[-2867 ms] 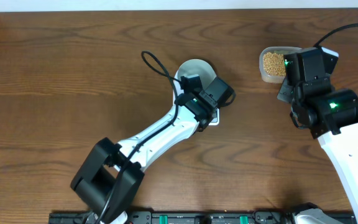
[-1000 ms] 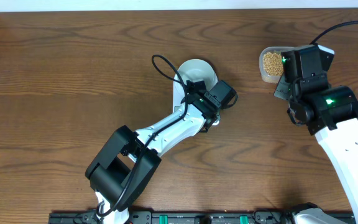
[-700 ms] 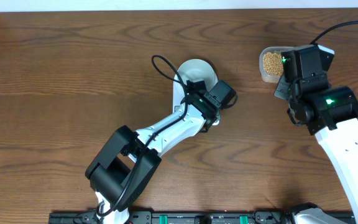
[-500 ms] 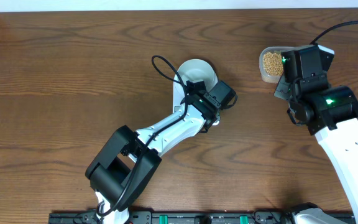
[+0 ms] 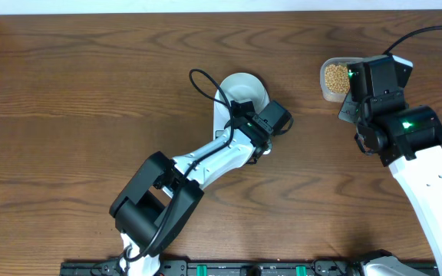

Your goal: Scoop item into bowl and weigh 50g on scale

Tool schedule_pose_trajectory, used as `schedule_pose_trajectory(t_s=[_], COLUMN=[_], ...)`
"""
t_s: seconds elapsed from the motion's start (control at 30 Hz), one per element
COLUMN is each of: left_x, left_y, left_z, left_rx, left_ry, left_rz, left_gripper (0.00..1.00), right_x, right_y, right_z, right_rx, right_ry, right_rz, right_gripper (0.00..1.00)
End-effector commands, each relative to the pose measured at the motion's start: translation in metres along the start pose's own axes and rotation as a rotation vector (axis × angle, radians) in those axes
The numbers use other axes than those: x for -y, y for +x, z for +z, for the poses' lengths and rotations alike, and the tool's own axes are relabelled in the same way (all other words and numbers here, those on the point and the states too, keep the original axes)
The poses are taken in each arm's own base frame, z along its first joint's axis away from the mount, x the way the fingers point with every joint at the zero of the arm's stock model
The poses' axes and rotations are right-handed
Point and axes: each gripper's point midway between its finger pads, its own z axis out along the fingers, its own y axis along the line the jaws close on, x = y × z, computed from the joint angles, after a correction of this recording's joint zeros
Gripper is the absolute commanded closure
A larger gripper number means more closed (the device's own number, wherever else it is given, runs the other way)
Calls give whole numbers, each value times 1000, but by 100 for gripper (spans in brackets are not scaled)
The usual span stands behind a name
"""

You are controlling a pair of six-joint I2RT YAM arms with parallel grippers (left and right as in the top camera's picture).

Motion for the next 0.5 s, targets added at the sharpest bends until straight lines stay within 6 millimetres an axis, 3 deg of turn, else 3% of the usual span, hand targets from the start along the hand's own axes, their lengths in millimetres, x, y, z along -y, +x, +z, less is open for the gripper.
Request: schedule_pose_trajectory(t_s=[0.0,0.47], left_x=[-5,-6], left_y=[6,7], left_z=[8,13], left_rx=[-11,-8], left_ry=[-26,-35], left_rz=[1,3], left_gripper=[93,93], right_x=[2,2], right_y=[2,2], right_z=[4,4], right_rx=[-6,-5], right_ry=[12,12], right_rz=[-8,-7], right_gripper=[99,99])
